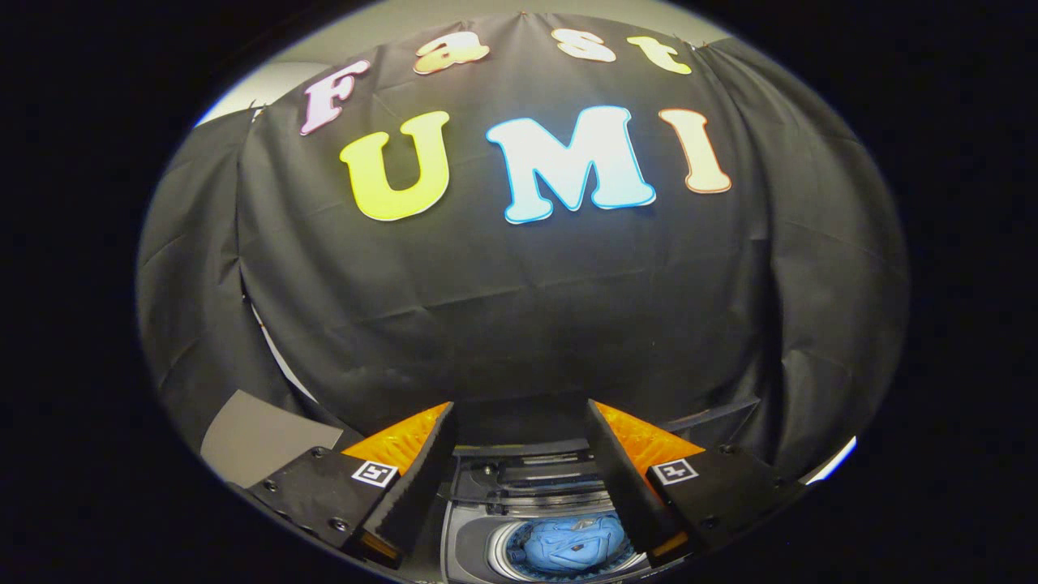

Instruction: Put the clothes into the washing machine and then close the washing machine lid.

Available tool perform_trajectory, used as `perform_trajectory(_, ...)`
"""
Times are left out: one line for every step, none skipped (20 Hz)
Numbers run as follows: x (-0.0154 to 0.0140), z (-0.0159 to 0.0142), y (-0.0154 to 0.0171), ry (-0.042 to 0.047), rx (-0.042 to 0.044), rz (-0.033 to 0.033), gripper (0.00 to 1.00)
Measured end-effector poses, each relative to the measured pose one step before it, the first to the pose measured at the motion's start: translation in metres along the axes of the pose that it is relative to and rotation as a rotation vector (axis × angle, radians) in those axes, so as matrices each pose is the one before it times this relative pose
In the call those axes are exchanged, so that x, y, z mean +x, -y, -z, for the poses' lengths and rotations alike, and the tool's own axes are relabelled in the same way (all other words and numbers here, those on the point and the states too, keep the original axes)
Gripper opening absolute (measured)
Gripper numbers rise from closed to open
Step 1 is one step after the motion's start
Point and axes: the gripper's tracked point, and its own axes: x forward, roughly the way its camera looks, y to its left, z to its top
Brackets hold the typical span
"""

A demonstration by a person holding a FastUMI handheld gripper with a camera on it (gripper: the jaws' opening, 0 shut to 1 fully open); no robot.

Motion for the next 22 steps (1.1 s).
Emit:
perform_trajectory(0.00983,0.0001,0.00076,-0.02073,-0.00854,0.01242,0.98)
perform_trajectory(0.00599,-0.00114,0.00087,-0.00934,-0.0166,0.01521,0.99)
perform_trajectory(0.00649,-0.00388,-0.00091,0.00463,-0.01535,0.00966,0.99)
perform_trajectory(0.00581,-0.00012,-0.00122,-0.00245,-0.00804,0.00189,0.98)
perform_trajectory(0.00743,0.00253,-0.00142,-0.01562,-0.00314,0.0004,0.98)
perform_trajectory(0.00641,0.00648,0.00024,-0.02809,0.00427,0.00325,0.98)
perform_trajectory(0.00605,0.00212,0.0005,-0.01092,0.0049,0.00361,0.99)
perform_trajectory(0.00244,-0.00026,-0.00198,-0.00088,-0.00776,0.00242,0.98)
perform_trajectory(0.00374,0.0028,0.00079,-0.01027,-0.01593,0.0088,0.98)
perform_trajectory(0.00478,0.00501,0.00118,-0.01701,-0.0137,0.00583,0.98)
perform_trajectory(0.00552,0.00712,-0.00085,-0.02146,-0.01704,-0.00157,0.99)
perform_trajectory(0.00447,0.01035,0.00078,-0.03044,-0.01858,0.00247,0.99)
perform_trajectory(0.0034,0.0075,0.00043,-0.03357,-0.01233,-0.00111,0.98)
perform_trajectory(-0.00267,-0.00862,-0.00076,0.03955,-0.01201,-0.00395,0.99)
perform_trajectory(0.00025,0.00234,0.00017,-0.02744,0.0002,-0.00458,0.99)
perform_trajectory(-0.00288,-0.00096,-0.00064,0.01898,-0.002,-0.00305,0.99)
perform_trajectory(0.00294,0.004,-0.00032,-0.01731,-0.00073,-0.00513,0.99)
perform_trajectory(-0.00249,-0.00015,-0.00055,0.00608,-0.00038,-0.00341,0.99)
perform_trajectory(-0.00024,0.00176,-0.00057,-0.00753,-0.00523,-0.00402,0.99)
perform_trajectory(0.00142,-0.00097,0.00065,0.00722,-0.00486,-0.0026,0.99)
perform_trajectory(-0.00073,-0.00081,-0.0003,0.01178,-0.00178,-0.00224,0.99)
perform_trajectory(-0.00072,-0.00072,-0.00011,0.01731,0.00268,0.00104,0.99)
